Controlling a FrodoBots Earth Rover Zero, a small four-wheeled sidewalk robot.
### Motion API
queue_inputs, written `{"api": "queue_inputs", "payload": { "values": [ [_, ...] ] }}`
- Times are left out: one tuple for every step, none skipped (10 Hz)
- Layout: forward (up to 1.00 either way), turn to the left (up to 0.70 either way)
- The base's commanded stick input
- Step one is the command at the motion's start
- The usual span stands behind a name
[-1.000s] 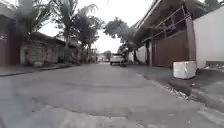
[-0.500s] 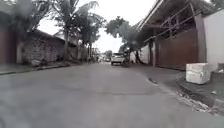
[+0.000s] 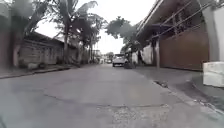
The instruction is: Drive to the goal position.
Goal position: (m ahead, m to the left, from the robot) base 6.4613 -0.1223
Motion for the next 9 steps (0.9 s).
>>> {"api": "queue_inputs", "payload": {
  "values": [
    [1.00,0.01],
    [1.00,0.00],
    [1.00,0.00],
    [1.00,0.00],
    [1.00,0.00],
    [1.00,0.00],
    [1.00,0.00],
    [1.00,0.00],
    [1.00,0.00]
  ]
}}
